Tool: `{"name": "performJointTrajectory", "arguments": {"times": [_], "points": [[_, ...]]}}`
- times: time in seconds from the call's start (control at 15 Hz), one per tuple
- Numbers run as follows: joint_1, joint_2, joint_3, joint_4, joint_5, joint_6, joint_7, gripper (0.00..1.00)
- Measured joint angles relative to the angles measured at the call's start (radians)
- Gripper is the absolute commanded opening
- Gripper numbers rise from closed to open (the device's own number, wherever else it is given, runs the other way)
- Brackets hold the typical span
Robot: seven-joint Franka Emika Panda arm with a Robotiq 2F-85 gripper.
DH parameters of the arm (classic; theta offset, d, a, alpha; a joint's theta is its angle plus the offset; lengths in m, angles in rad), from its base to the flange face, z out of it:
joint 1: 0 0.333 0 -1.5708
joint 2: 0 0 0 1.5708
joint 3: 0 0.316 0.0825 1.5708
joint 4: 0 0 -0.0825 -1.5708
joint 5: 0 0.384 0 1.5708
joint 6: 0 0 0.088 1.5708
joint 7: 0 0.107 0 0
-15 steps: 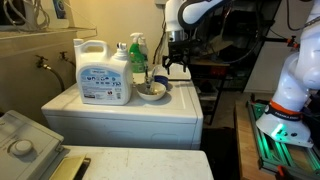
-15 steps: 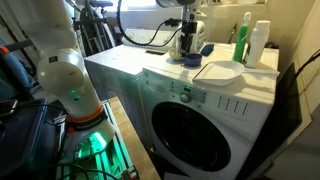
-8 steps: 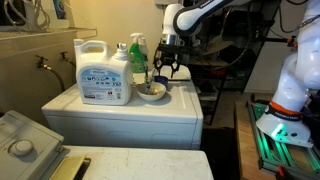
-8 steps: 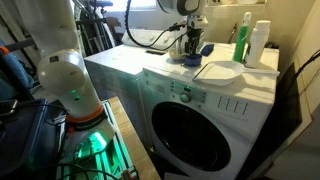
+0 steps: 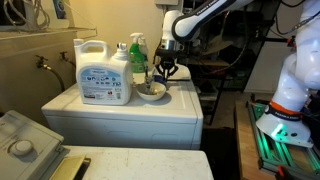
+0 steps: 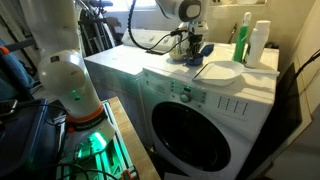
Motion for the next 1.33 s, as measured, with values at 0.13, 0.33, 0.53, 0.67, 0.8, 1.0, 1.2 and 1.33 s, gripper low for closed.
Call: {"name": "performJointTrajectory", "arguments": {"times": [0.13,0.33,0.53,0.67,0.8,1.0,1.2,1.33], "points": [[0.002,0.001,-0.003,0.0,-0.001,0.001,0.007,0.01],[0.005,-0.009,-0.018,0.001,-0.012,0.001,0.042,0.01],[-0.003,-0.053,-0.057,-0.005,-0.012,-0.002,0.106,0.01],[-0.013,-0.085,-0.091,-0.015,-0.054,-0.025,0.184,0.01],[-0.028,-0.095,-0.118,-0.031,-0.106,-0.055,0.268,0.01],[-0.048,-0.084,-0.141,-0.051,-0.133,-0.099,0.369,0.01],[-0.06,-0.084,-0.151,-0.051,-0.132,-0.096,0.47,0.11],[-0.069,-0.08,-0.157,-0.053,-0.132,-0.093,0.524,0.37]]}}
